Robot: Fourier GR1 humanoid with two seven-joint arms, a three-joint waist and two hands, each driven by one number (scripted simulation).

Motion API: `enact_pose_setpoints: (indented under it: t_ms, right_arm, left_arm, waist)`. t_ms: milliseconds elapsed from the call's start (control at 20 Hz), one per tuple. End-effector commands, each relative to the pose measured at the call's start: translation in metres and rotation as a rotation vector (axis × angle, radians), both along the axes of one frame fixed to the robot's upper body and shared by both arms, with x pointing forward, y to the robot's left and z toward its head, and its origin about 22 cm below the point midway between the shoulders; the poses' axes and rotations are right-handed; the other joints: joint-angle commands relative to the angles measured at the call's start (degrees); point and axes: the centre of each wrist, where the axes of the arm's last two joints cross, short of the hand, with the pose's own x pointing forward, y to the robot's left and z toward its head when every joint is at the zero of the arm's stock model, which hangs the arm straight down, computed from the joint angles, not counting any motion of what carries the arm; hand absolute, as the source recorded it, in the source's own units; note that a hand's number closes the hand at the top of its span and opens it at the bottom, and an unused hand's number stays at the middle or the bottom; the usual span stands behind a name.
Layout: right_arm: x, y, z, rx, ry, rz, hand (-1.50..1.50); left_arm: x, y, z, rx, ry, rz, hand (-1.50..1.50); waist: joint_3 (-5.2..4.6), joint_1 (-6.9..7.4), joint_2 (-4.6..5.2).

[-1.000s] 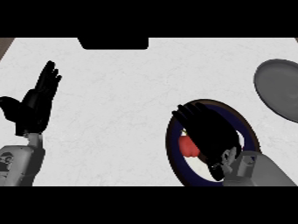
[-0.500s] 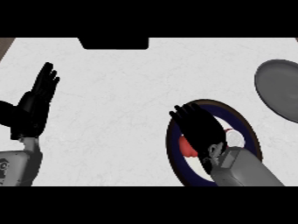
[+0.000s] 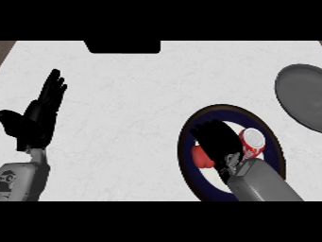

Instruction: Pick the bell pepper from the plate and place it in the pan

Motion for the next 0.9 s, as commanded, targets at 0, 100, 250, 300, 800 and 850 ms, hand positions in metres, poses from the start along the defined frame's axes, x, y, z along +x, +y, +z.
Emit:
enact_pose_setpoints:
  t_ms: [0, 100, 250, 300, 800, 850]
  right_arm:
    - [-0.007, 0.006, 0.004, 0.045, 0.057, 0.085, 1.50]
    - [-0.001, 0.002, -0.007, 0.018, 0.028, 0.134, 1.50]
    - [-0.009, 0.015, -0.021, 0.023, 0.031, 0.141, 1.50]
    - [-0.010, 0.000, -0.018, 0.017, 0.032, 0.139, 1.50]
    - [0.002, -0.003, -0.003, 0.229, -0.112, -0.161, 1.50]
    - [-0.006, -0.007, -0.015, 0.252, -0.103, -0.250, 1.50]
  left_arm:
    - [0.012, 0.011, 0.008, 0.020, -0.002, 0.014, 0.00]
    - [0.013, 0.014, 0.015, 0.000, -0.008, -0.010, 0.00]
    - [0.000, 0.003, 0.004, -0.002, -0.005, 0.003, 0.00]
    - [0.011, 0.010, 0.005, 0.000, -0.001, 0.001, 0.00]
    - [0.005, 0.001, 0.003, 0.013, -0.007, 0.007, 0.00]
    - [0.003, -0.003, 0.007, 0.001, 0.023, -0.001, 0.00]
  waist:
    - [-0.01, -0.21, 0.00]
    - [0.00, -0.03, 0.01]
    - [0.00, 0.08, -0.02]
    - [0.00, -0.11, -0.01]
    - [0.01, -0.57, -0.08]
    - [0.06, -0.76, -0.21]
